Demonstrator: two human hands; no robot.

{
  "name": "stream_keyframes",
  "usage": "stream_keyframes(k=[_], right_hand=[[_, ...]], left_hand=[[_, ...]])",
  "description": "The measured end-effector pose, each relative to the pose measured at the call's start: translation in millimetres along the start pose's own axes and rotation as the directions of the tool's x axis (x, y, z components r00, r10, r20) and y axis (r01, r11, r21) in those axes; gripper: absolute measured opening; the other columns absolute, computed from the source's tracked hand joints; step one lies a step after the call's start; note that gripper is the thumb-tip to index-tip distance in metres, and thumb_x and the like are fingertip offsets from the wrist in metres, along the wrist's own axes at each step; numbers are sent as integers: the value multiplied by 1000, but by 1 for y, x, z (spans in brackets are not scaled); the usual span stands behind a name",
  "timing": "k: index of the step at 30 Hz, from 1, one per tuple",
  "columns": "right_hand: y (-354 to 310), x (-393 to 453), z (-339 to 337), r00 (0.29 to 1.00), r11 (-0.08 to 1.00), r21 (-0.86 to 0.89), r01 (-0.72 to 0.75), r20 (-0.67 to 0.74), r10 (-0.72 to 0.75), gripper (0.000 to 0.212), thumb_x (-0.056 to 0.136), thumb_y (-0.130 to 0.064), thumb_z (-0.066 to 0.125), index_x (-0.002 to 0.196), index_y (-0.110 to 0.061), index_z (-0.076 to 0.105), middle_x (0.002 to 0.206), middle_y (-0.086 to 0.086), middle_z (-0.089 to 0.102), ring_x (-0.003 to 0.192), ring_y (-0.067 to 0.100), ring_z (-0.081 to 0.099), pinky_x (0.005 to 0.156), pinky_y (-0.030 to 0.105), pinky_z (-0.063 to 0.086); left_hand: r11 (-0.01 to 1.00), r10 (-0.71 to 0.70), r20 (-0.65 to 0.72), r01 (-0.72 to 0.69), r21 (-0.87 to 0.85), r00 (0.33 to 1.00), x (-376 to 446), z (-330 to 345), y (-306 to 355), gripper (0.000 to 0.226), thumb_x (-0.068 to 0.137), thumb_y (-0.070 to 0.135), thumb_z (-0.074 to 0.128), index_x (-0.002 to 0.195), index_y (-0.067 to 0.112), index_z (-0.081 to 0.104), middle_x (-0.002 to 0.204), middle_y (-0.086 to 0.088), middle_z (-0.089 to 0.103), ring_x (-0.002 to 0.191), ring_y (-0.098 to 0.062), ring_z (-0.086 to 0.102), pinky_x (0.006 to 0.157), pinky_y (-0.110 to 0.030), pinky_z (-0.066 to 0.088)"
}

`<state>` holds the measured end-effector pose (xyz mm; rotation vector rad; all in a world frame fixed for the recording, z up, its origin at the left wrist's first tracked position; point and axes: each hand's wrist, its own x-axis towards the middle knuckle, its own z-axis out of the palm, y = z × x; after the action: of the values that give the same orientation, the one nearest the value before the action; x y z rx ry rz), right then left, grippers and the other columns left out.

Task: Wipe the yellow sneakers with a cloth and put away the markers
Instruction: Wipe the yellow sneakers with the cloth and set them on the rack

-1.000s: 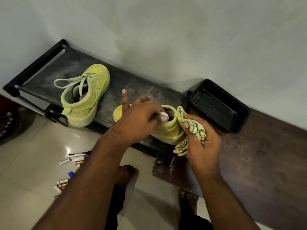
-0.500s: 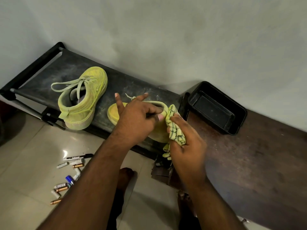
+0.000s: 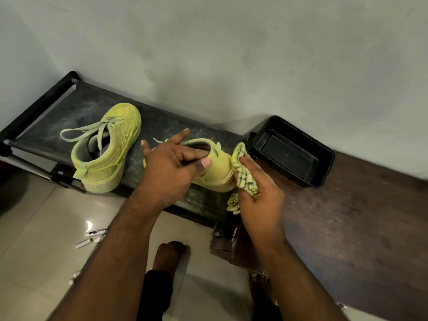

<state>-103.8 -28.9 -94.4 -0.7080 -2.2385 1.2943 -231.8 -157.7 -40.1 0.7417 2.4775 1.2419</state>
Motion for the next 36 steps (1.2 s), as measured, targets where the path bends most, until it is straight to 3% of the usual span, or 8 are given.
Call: stream_keyframes(k=[5,8,10,13,18,26,31,36], right_hand=[[-11,-9,-4,936,939,16,344,68,-344,63,73,3,49,134,-13,51,138,-4,50,133,13,44,109,35,40],[0,5,-7,999,994,105,38,-12,-36,53,79,8,56,125,-18,61,123,-5,63,114,5,58,96,35,51],[-2,7,-7,1000,996,93,9,-12,-8,49,80,8,60,122,-18,64,118,-4,66,108,3,61,92,33,53],[-7,-4,-2,987,977,140,159,7,-161,47,82,9,60,124,-11,62,123,2,64,114,10,60,93,26,51],[-8,9,2,978,934,299,-193,-16,207,25,89,-10,63,108,-25,69,101,-6,72,97,9,67,85,35,54],[-29,-2,-7,964,713,685,-153,-55,260,16,83,-11,65,81,-21,77,80,3,75,81,21,72,68,29,57],[-27,2,7,912,814,550,-188,-209,352,17,91,-20,60,103,-28,68,104,-3,72,101,13,67,85,30,54],[-34,-23,33,917,811,455,-368,36,396,31,92,-32,56,122,-30,62,111,-8,70,104,8,65,87,36,55]], left_hand=[[996,69,106,-63,-57,992,1,-6,-2,23,79,32,73,82,54,69,123,24,59,143,-2,23,113,-59,-16],[993,119,210,-116,-27,971,0,-2,-5,33,70,45,62,84,74,56,94,54,52,145,3,11,109,-55,-23],[990,136,293,-143,5,947,-1,0,-8,35,70,47,59,87,77,52,90,60,46,146,3,5,108,-58,-25],[992,122,354,-127,-10,927,0,-6,-11,31,71,48,60,93,68,57,94,56,51,146,3,2,108,-58,-25],[991,118,427,-131,-1,896,-3,-1,-7,27,80,31,73,84,56,67,93,48,57,145,6,0,108,-59,-25],[981,-30,412,-52,187,911,-1,-14,-21,22,82,32,70,92,52,68,119,32,60,146,1,-3,105,-59,-28],[964,-134,452,11,266,882,-2,-2,-16,19,80,31,72,76,48,67,108,31,63,147,0,-4,102,-63,-29],[941,-200,441,46,335,875,-1,6,-12,18,81,32,71,82,50,66,118,28,61,148,-6,-7,102,-66,-27]])
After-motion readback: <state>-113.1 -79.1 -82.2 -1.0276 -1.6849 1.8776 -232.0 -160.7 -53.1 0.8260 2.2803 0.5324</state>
